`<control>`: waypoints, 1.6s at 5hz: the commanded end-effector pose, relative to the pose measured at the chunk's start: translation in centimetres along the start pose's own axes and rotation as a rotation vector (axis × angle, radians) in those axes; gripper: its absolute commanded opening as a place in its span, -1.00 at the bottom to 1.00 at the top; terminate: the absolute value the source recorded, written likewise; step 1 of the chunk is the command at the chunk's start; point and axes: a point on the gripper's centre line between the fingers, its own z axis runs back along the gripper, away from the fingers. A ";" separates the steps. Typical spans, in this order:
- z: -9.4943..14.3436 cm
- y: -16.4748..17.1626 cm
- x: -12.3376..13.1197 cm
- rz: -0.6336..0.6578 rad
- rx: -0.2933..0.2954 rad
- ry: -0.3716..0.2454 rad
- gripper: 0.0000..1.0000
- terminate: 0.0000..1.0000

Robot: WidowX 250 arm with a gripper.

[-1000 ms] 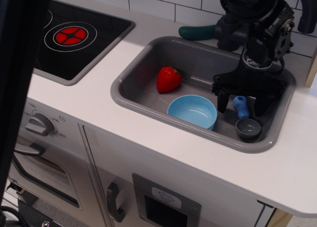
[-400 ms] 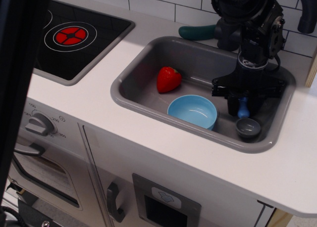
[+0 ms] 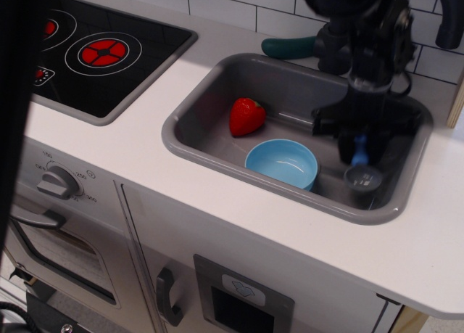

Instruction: Put spoon in bowl sink

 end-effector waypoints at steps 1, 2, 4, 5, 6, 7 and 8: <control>7.0 0.5 2.3 -0.059 -0.052 -0.103 -1.00 -1.00; 7.2 2.8 2.6 -0.118 -0.004 -0.158 -1.00 -1.00; 7.2 6.4 3.4 -0.173 0.009 -0.195 -1.00 -1.00; 6.3 7.0 3.1 -0.203 0.028 -0.188 -1.00 -1.00; 5.9 7.4 2.4 -0.205 0.022 -0.195 -1.00 -1.00; 5.4 7.8 1.9 -0.220 0.023 -0.202 -1.00 -1.00; 5.3 8.0 1.2 -0.234 0.030 -0.215 -1.00 -1.00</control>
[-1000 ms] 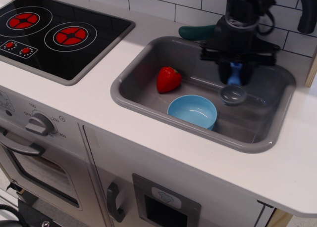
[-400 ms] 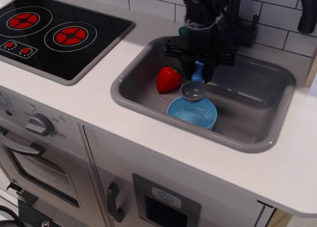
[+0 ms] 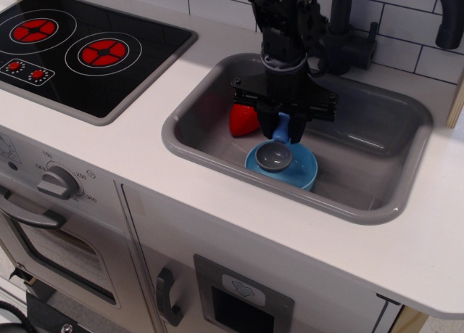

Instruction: Put spoon in bowl sink

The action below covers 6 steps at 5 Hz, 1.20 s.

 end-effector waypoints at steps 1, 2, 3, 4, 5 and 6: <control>3.0 -0.3 1.4 0.028 -0.014 -0.096 1.00 -1.00; 3.1 -0.4 1.9 0.041 -0.013 -0.105 1.00 -1.00; 4.2 -0.7 1.8 0.044 -0.032 -0.109 1.00 -1.00; 5.6 -1.0 1.9 0.065 -0.049 -0.106 1.00 -1.00; 5.6 -1.0 1.9 0.065 -0.049 -0.106 1.00 -1.00; 5.6 -1.0 1.9 0.065 -0.049 -0.106 1.00 -1.00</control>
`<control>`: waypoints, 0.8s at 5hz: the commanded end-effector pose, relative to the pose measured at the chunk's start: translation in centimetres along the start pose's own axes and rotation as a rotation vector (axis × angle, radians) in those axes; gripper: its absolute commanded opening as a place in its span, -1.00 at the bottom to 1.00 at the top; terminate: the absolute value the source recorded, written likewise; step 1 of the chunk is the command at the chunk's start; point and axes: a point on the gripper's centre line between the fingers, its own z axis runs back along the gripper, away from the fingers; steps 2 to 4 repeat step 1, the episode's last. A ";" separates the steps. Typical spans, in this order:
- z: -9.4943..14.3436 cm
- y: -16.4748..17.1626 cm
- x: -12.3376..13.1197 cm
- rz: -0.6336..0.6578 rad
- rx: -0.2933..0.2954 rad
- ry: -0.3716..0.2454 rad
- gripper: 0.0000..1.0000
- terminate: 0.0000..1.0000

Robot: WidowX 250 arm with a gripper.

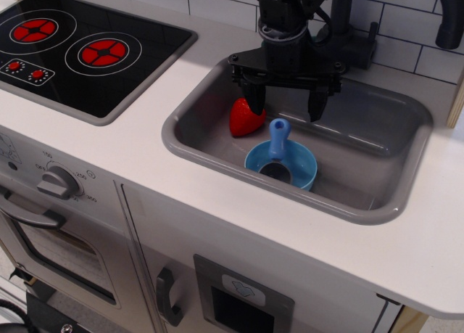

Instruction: Put spoon in bowl sink

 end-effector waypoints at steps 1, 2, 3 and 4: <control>2.1 -0.7 1.4 -0.002 -0.024 -0.068 1.00 1.00; 2.1 -0.7 1.4 -0.002 -0.024 -0.068 1.00 1.00; 2.1 -0.7 1.4 -0.002 -0.024 -0.068 1.00 1.00; 2.1 -0.7 1.4 -0.002 -0.024 -0.068 1.00 1.00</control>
